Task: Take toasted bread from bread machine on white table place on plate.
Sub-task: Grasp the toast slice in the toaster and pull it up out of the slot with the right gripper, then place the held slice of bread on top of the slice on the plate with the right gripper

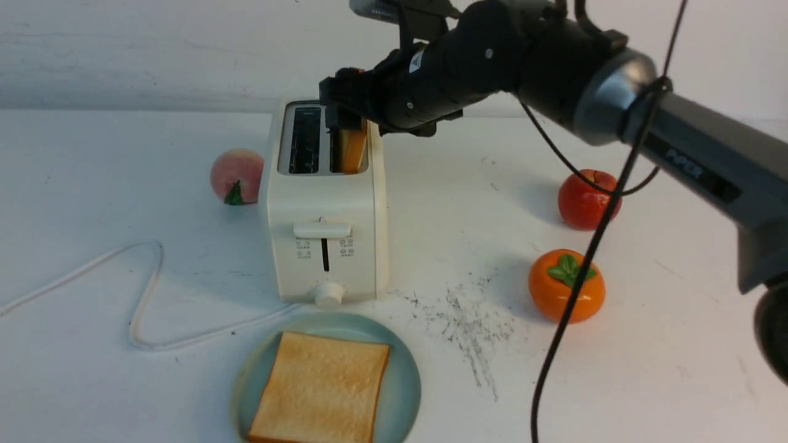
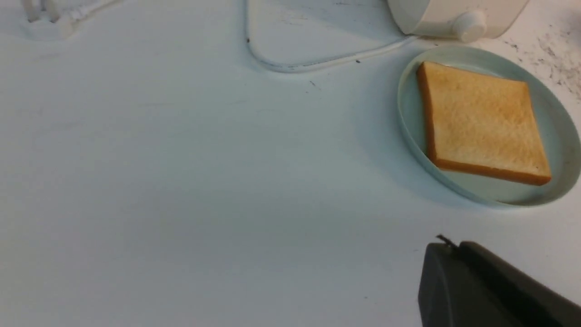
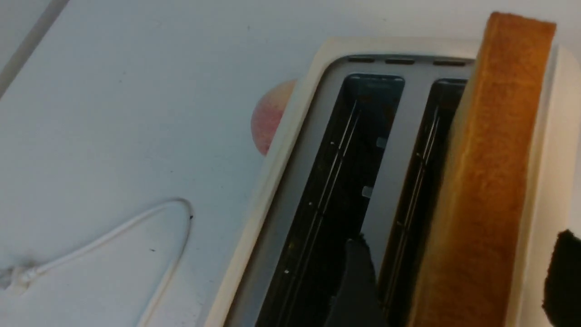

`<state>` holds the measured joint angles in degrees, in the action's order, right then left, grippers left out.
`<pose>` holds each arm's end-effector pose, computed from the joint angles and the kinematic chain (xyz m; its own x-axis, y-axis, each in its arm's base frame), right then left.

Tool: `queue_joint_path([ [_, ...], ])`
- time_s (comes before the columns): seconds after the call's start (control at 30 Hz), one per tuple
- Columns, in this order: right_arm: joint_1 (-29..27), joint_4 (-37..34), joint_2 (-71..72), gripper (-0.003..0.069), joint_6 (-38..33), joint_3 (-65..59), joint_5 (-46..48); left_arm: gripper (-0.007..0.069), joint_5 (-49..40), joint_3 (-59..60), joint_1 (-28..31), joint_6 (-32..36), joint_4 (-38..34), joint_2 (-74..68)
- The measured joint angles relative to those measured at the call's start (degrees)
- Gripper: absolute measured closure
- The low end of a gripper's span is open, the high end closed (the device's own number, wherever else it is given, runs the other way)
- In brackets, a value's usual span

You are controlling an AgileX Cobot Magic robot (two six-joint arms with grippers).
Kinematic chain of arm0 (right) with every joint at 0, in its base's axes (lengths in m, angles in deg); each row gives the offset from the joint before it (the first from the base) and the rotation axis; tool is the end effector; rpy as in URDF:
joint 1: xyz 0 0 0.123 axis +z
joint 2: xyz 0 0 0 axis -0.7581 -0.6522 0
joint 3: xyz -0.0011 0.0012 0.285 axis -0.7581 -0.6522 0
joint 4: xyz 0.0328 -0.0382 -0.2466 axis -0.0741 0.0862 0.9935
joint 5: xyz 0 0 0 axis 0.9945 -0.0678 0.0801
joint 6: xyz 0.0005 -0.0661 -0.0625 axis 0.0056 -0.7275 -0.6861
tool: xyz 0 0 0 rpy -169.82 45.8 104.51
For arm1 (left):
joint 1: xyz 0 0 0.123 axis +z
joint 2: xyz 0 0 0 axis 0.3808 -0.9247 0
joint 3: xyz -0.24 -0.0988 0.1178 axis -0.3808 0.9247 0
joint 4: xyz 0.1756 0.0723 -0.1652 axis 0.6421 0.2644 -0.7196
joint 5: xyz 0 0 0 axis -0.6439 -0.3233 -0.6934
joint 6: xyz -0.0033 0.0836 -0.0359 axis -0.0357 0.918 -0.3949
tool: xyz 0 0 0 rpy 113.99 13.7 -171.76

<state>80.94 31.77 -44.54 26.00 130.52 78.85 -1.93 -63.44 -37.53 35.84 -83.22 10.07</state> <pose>0.4389 0.2849 0.3100 -0.6581 -0.0001 -0.7529 -0.4123 0.8368 0.3603 0.0123 0.0020 0.2777 -0.5818 -0.1679 -0.7958 0.0343 0.9725 -0.2303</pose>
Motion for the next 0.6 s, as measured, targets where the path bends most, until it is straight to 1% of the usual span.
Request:
queue_joint_path([
  [0.03,0.04,0.37,-0.30,0.0241,0.00,0.15,0.15,0.0638,-0.67,0.00,0.00,0.00,0.66,0.00],
  [0.07,0.04,0.72,-0.30,0.0328,0.00,0.21,0.40,0.0638,-1.10,0.00,0.00,0.00,1.08,0.00],
  [0.1,0.04,0.77,-0.30,0.0348,0.00,0.22,0.48,0.0638,-1.23,0.00,0.00,0.00,1.29,0.00],
  [0.13,0.11,1.12,0.47,0.0496,-0.18,0.42,1.42,0.0638,-1.93,0.00,0.00,0.00,1.86,0.00],
  [0.17,0.11,1.44,1.77,0.0561,-0.61,0.42,2.58,0.0638,-2.43,0.00,0.00,0.00,2.18,0.00],
  [0.2,0.11,1.44,1.77,0.0561,-0.76,0.42,2.74,0.0638,-2.52,0.00,0.00,0.00,2.29,0.00],
  [0.27,0.11,1.99,6.31,0.0540,-3.01,0.42,5.12,0.0638,-2.59,0.00,0.00,0.00,2.90,0.00],
  [0.4,0.06,1.93,13.31,0.0538,-5.61,0.76,9.86,0.0638,-1.86,0.00,0.00,0.00,3.21,0.00],
  [0.43,0.06,1.51,18.58,0.0538,-7.25,1.19,14.65,0.0638,-0.53,0.00,0.00,0.00,3.21,0.00],
  [0.53,0.06,0.67,23.02,0.0538,-8.72,1.60,19.74,0.0638,1.39,0.00,0.00,0.00,3.31,0.00],
  [0.57,0.06,-1.00,25.80,0.0538,-10.33,1.78,25.81,0.0638,3.32,0.00,0.00,0.00,3.38,0.00],
  [0.6,0.06,-2.00,26.58,0.0538,-11.19,1.78,28.69,0.0638,4.13,0.00,0.00,0.00,3.38,0.00],
])
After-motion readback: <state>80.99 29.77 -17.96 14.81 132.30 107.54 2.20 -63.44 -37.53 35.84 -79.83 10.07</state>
